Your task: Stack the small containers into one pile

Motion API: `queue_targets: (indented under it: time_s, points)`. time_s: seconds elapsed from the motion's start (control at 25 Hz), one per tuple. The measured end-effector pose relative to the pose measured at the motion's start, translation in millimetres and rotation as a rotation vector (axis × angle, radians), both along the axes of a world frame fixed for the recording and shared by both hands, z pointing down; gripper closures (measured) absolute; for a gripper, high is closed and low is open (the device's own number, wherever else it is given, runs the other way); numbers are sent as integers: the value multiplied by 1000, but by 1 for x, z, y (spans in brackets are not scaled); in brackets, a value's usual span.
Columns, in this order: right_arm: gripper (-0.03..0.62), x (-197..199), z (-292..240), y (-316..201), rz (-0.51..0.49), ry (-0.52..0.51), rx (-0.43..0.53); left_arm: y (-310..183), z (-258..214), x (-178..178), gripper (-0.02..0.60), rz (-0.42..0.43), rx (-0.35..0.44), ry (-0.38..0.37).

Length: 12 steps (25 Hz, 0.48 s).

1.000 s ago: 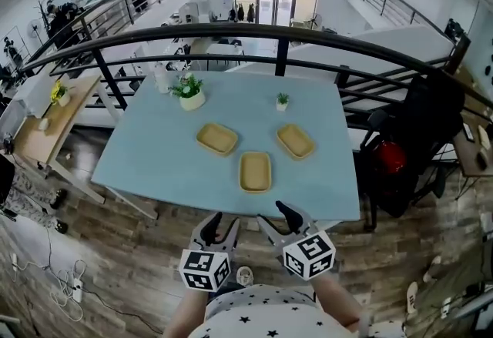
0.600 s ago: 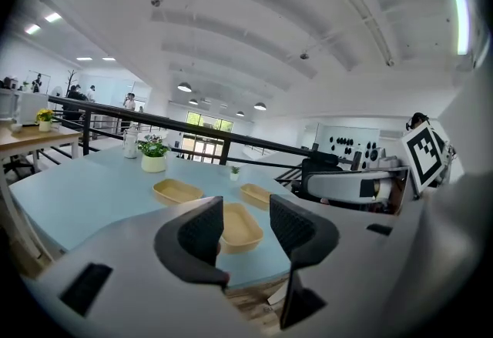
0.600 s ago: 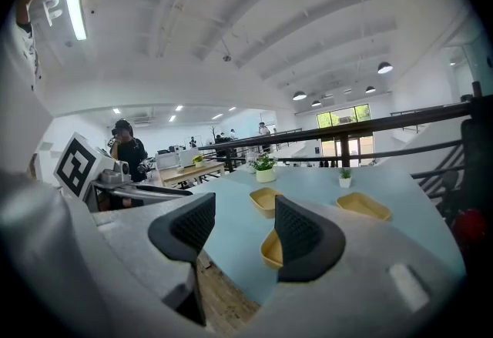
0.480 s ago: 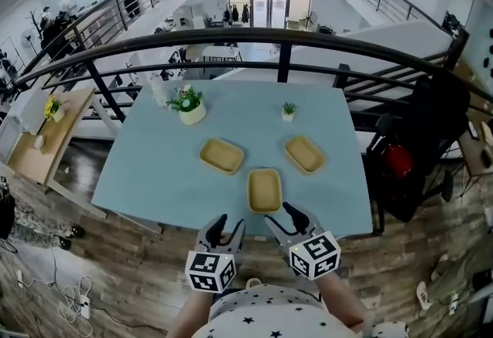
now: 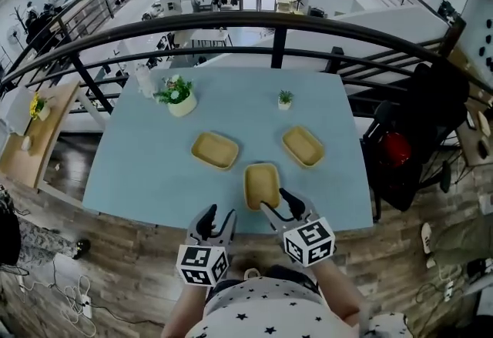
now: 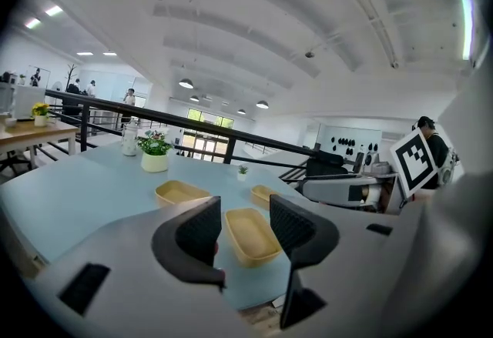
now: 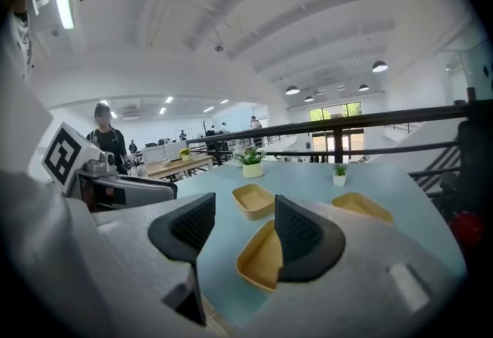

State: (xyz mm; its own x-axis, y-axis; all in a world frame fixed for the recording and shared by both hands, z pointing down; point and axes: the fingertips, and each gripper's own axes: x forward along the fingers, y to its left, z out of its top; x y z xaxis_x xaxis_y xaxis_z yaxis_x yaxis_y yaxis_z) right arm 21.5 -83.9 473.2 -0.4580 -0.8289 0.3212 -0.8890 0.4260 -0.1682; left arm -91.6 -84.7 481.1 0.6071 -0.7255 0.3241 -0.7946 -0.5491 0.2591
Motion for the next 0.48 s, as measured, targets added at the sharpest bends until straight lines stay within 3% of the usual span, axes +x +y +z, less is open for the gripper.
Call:
queue_targets:
  time_s: [0.48]
  points:
    - [370, 35, 65, -38, 88, 89, -125, -16, 20, -4, 402, -39, -45, 12]
